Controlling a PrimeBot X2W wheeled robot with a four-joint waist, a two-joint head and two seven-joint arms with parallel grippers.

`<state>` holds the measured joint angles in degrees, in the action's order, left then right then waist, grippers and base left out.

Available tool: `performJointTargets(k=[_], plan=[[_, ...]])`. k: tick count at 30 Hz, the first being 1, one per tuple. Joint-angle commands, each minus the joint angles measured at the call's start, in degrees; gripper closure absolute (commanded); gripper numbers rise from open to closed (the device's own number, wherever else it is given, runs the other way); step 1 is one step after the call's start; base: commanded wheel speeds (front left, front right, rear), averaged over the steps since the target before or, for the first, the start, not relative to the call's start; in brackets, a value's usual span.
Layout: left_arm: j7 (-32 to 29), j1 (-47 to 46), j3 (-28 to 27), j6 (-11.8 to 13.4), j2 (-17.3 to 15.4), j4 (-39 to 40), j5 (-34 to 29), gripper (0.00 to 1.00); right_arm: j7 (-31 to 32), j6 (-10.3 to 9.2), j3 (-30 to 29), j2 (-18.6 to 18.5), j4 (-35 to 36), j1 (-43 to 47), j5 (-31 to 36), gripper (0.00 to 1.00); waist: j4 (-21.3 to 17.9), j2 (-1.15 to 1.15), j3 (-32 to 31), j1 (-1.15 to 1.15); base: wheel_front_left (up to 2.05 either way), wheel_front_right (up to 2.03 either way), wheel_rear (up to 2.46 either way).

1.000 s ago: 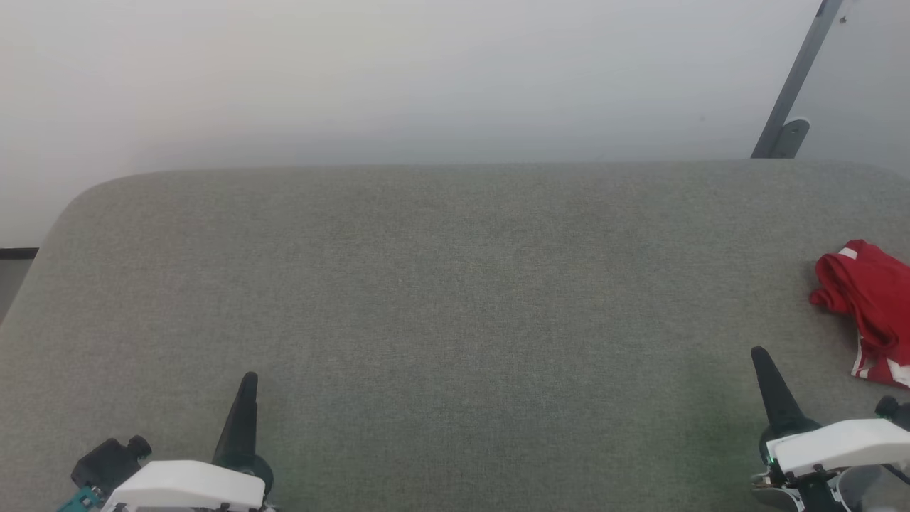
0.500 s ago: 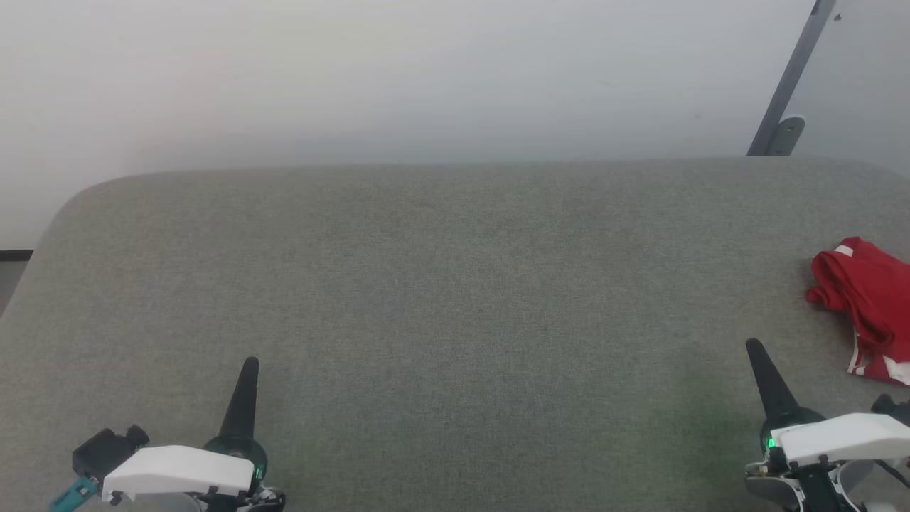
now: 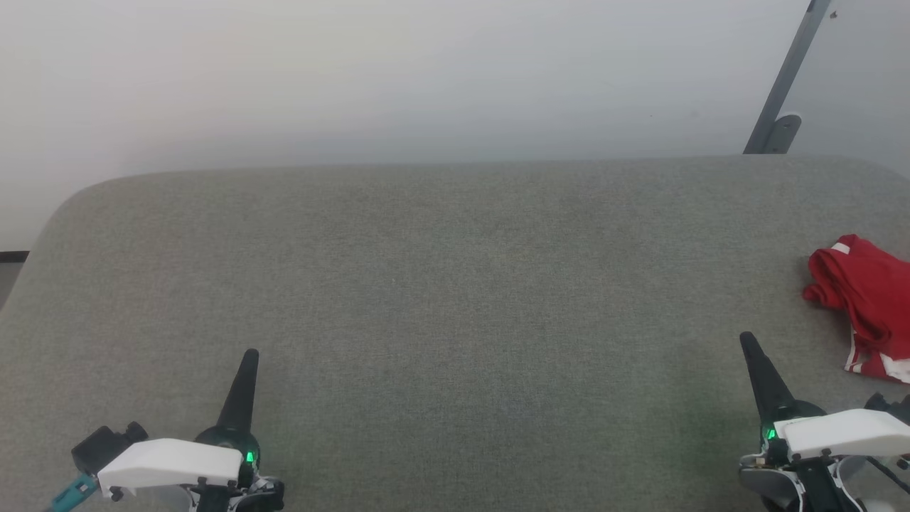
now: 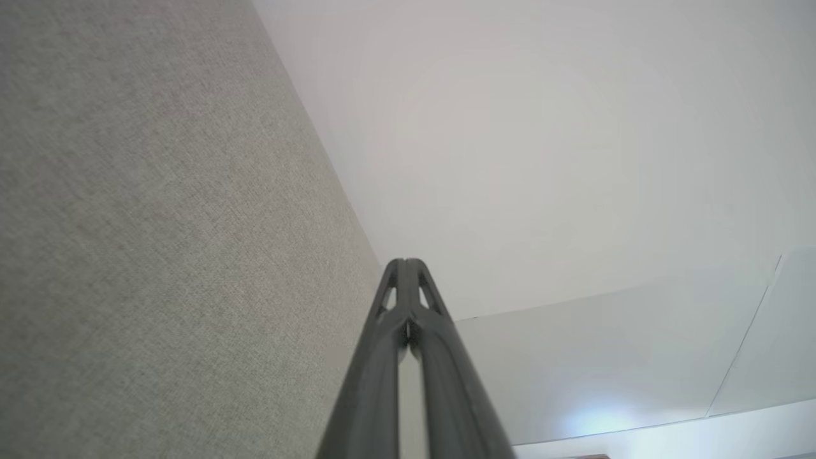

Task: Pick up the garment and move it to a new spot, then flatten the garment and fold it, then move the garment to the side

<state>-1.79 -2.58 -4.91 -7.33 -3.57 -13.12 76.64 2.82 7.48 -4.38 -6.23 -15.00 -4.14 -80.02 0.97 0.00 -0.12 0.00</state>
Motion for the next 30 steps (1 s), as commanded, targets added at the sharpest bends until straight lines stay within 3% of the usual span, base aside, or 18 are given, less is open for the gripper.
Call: performJointTargets(k=[1,30], plan=[[-0.3,-1.4,-0.2,-0.2,-0.2,0.2,1.4,1.0,0.4,0.03,-0.4,0.1,0.6,-1.1,-0.8,1.0,0.0,0.0,0.0,0.0,0.0,0.0,0.0],[-3.8,-3.6,-1.0,-0.3,0.2,-0.8,13.7,1.0,3.3,0.02,-2.0,3.0,1.1,-2.2,-10.5,1.0,-0.8,0.0,0.2,0.0,0.0,0.0,0.0]])
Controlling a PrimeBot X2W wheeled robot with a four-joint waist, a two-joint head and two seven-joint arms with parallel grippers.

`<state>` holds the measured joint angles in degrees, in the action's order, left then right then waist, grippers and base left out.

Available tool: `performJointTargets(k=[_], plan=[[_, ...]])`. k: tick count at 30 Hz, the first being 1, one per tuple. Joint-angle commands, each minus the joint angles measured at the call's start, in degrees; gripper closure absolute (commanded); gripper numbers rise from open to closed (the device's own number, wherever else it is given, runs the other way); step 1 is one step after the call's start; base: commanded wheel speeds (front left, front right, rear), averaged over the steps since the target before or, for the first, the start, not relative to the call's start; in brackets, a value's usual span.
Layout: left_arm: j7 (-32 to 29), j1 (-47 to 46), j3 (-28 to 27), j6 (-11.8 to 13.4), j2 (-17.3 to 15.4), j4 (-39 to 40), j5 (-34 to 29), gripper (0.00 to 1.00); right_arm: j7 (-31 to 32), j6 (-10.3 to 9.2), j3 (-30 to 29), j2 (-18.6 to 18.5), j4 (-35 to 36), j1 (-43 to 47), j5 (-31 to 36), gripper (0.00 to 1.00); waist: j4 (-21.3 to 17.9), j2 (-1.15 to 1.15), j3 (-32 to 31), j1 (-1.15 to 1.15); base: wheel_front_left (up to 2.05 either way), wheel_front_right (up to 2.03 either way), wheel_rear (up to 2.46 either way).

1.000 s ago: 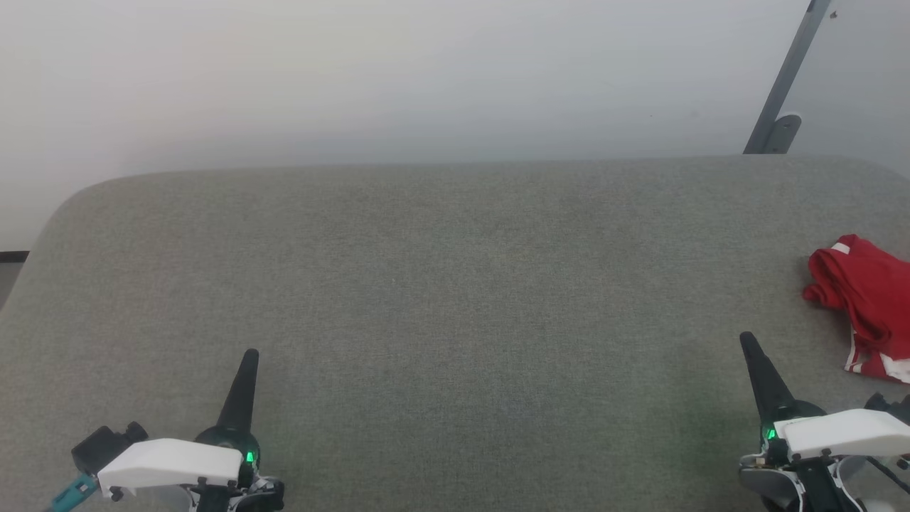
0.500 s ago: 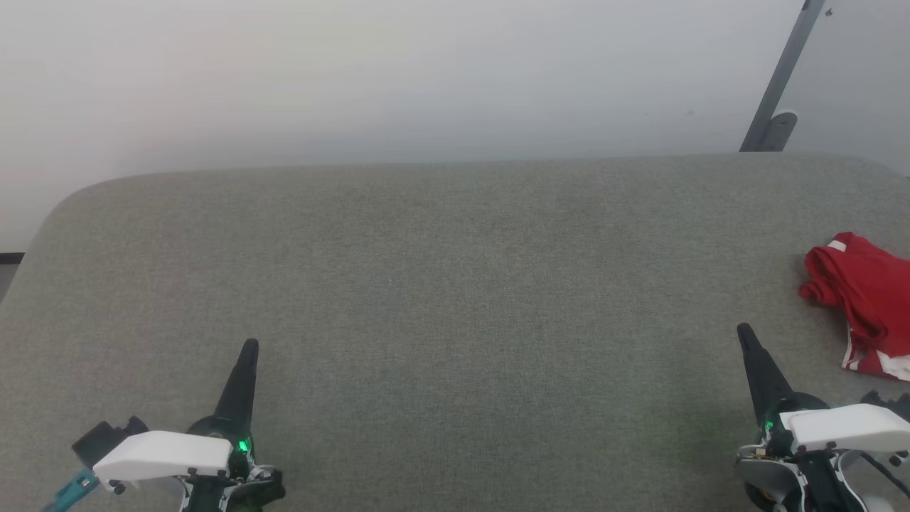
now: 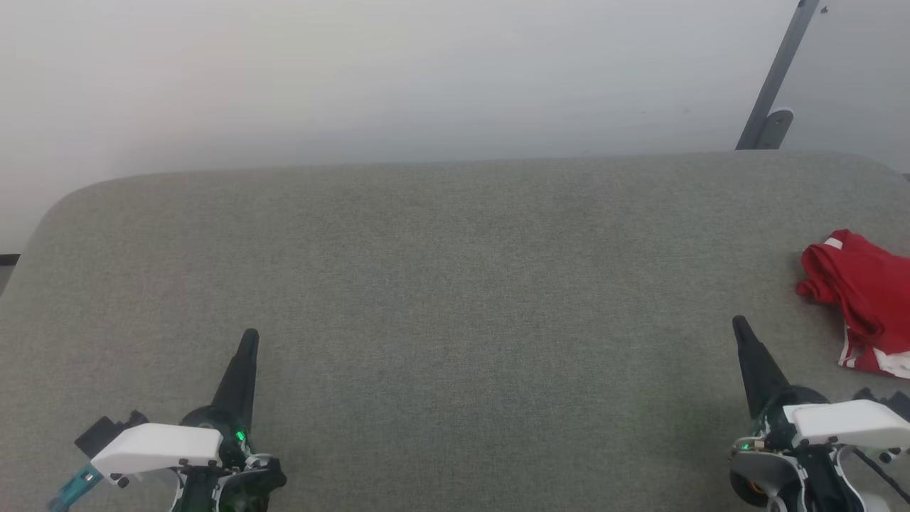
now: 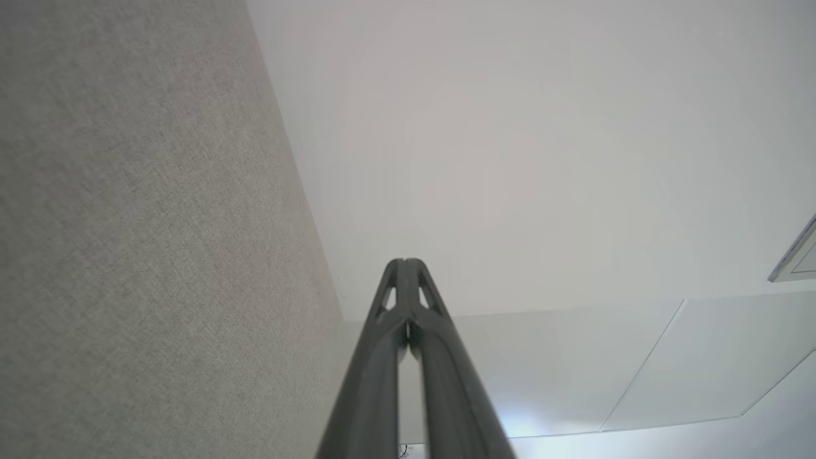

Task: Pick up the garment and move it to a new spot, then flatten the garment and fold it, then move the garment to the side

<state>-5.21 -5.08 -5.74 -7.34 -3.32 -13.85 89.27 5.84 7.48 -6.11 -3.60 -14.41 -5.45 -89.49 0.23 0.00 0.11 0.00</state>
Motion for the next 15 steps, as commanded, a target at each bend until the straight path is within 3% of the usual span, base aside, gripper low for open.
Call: performJointTargets(k=[1,15], plan=[[-0.5,-1.2,-0.2,-0.2,0.0,-0.1,1.4,1.0,0.4,0.02,-0.4,0.4,0.5,-0.9,-1.3,1.0,0.0,0.0,0.0,0.0,0.0,0.0,0.0],[-1.1,-1.4,-0.5,-0.3,0.1,-0.2,3.6,1.0,0.9,0.02,-0.6,0.9,0.5,-0.9,-3.0,1.0,-0.2,0.0,0.1,0.0,0.0,0.0,0.0]])
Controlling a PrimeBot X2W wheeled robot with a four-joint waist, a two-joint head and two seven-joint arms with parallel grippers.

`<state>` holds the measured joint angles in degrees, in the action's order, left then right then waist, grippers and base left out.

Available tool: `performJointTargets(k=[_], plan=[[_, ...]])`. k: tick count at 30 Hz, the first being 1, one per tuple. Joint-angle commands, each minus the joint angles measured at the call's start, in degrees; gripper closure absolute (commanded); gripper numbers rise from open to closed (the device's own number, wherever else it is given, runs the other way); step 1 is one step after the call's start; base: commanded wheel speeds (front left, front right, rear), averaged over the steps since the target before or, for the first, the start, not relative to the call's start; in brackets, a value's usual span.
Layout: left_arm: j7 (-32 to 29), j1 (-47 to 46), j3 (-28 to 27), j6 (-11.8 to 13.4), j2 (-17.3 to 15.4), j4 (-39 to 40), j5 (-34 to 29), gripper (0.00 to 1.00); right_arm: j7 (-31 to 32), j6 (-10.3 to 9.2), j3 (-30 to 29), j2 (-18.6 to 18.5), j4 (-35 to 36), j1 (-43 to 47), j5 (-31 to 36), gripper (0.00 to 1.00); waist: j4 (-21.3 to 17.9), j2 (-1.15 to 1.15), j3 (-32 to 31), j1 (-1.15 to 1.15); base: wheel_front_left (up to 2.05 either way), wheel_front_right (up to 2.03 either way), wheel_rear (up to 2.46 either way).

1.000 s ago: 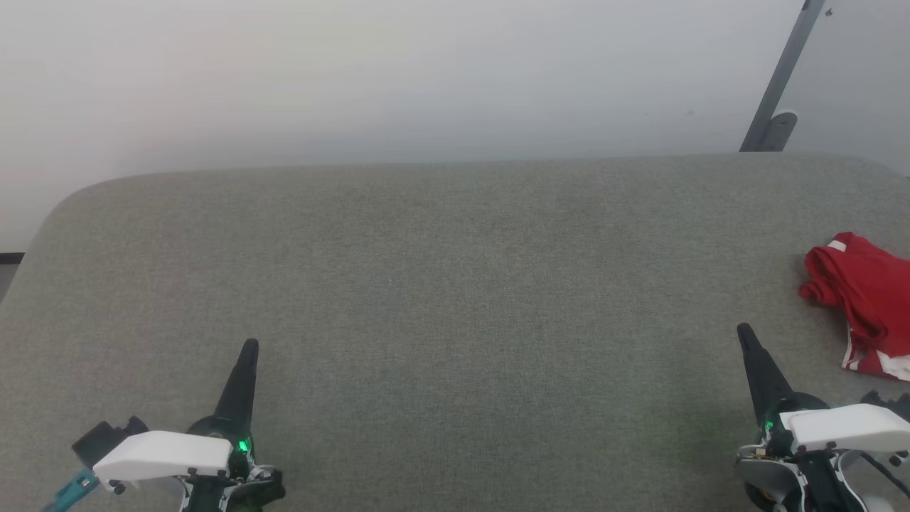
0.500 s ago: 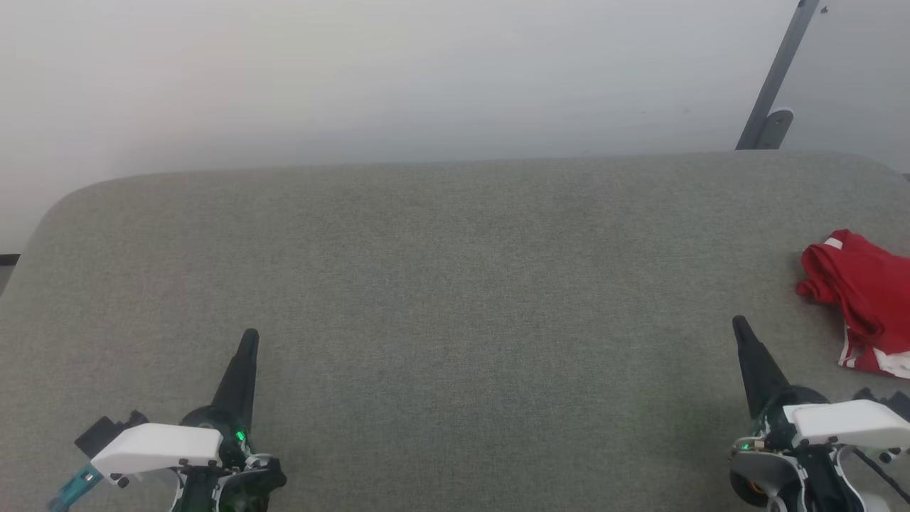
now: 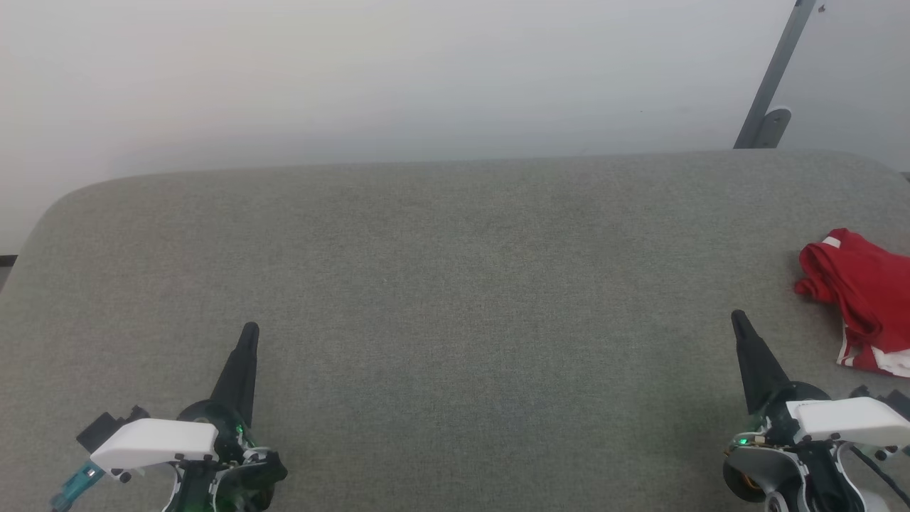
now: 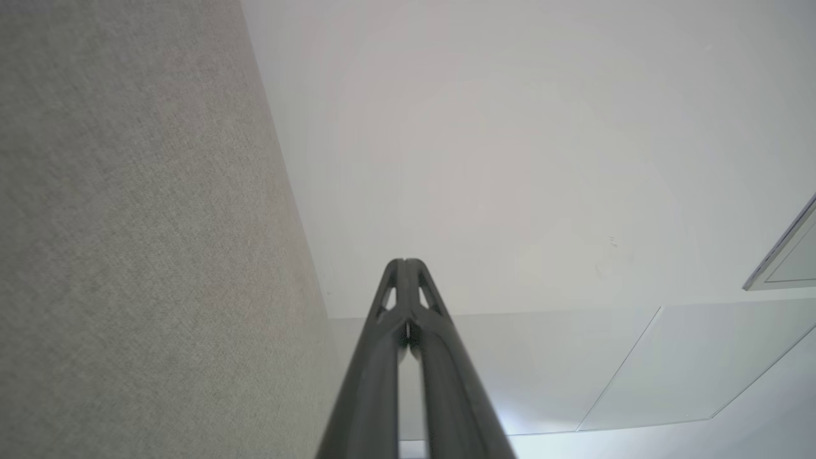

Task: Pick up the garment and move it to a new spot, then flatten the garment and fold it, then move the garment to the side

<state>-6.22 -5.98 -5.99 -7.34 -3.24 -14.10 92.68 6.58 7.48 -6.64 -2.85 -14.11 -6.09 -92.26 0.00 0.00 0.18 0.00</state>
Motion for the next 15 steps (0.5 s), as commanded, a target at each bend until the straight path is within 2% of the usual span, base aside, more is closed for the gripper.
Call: performJointTargets(k=[1,15], plan=[[-0.1,-0.5,-0.2,-0.3,0.0,0.0,0.2,1.0,0.2,0.02,0.0,0.2,0.2,-0.3,-0.2,1.0,0.0,0.0,0.0,0.0,0.0,0.0,0.0],[-0.2,-0.5,-0.3,-0.3,0.1,0.0,0.0,1.0,0.2,0.02,0.0,0.2,0.2,-0.3,-0.2,1.0,0.0,0.0,0.0,0.0,0.0,0.0,0.0]])
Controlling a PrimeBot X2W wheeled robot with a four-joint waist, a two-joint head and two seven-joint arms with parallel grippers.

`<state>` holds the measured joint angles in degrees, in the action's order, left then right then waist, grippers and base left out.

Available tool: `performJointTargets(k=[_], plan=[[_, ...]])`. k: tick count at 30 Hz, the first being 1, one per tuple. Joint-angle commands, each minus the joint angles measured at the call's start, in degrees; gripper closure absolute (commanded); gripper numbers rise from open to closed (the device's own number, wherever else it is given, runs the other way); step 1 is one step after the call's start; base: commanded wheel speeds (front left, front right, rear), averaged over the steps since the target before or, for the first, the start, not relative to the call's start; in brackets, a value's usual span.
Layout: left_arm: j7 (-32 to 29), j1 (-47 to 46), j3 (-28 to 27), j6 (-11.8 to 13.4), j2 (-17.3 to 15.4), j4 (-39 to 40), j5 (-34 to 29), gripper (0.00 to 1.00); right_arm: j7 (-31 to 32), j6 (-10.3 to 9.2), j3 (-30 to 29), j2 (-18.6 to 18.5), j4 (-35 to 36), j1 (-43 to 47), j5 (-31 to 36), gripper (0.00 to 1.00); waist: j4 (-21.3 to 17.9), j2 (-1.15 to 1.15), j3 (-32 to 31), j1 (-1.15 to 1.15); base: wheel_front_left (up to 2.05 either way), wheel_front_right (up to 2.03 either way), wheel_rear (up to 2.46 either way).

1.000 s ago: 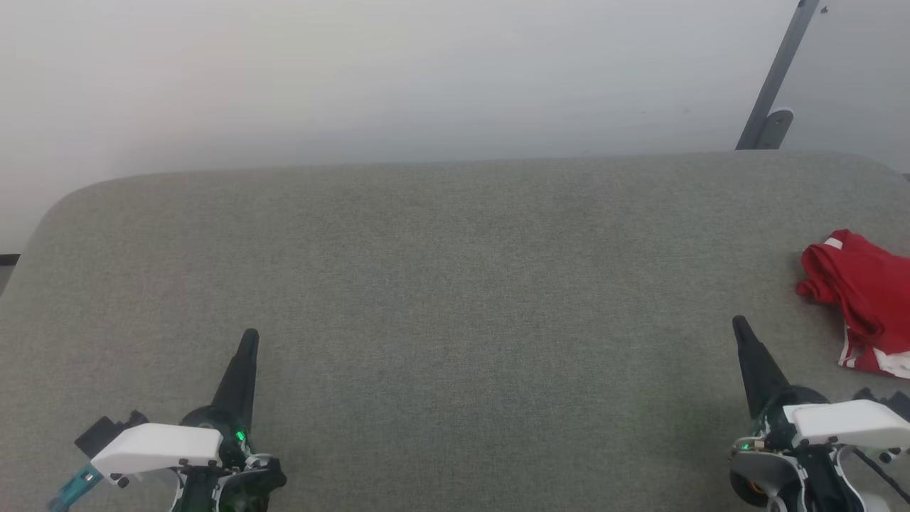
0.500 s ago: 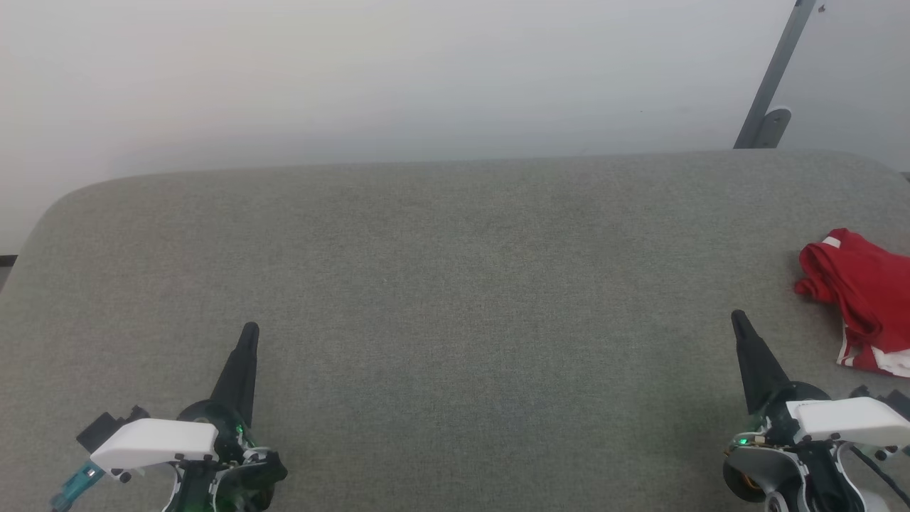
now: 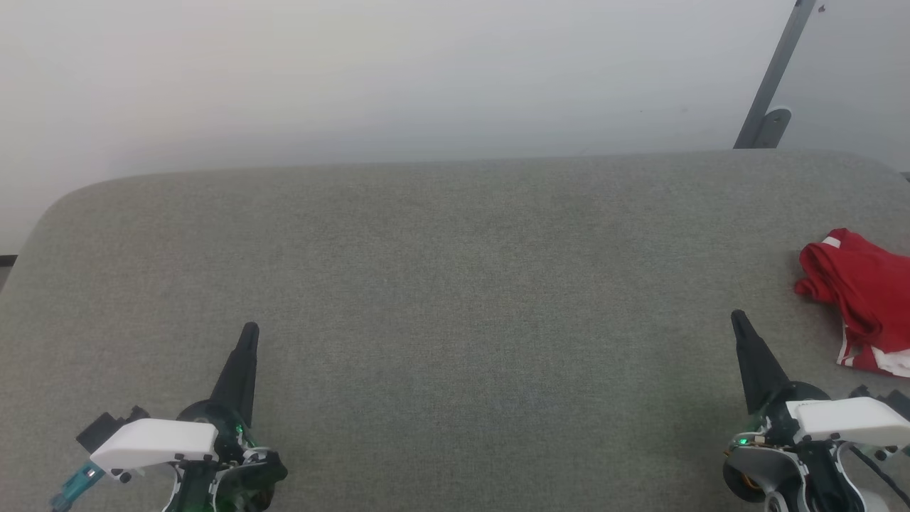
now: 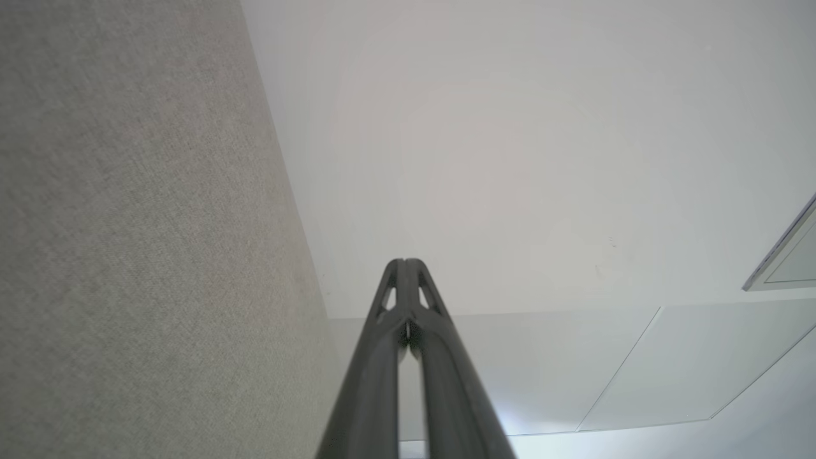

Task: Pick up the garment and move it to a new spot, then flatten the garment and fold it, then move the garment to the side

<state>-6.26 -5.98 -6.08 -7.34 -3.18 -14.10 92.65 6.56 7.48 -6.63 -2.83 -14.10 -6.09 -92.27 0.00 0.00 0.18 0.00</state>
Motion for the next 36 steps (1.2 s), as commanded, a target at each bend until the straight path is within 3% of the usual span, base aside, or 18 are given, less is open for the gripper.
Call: performJointTargets(k=[1,36], plan=[[-0.2,-0.5,-0.2,-0.3,0.1,0.0,0.1,1.0,0.2,0.02,0.0,0.1,0.2,-0.3,-0.2,1.0,0.0,0.0,0.0,0.0,0.0,0.0,0.0],[-0.3,-0.6,-0.4,-0.3,0.2,0.0,-0.2,1.0,0.1,0.02,0.0,0.1,0.2,-0.3,-0.2,1.0,0.0,0.0,0.0,0.0,0.0,0.0,0.0]])
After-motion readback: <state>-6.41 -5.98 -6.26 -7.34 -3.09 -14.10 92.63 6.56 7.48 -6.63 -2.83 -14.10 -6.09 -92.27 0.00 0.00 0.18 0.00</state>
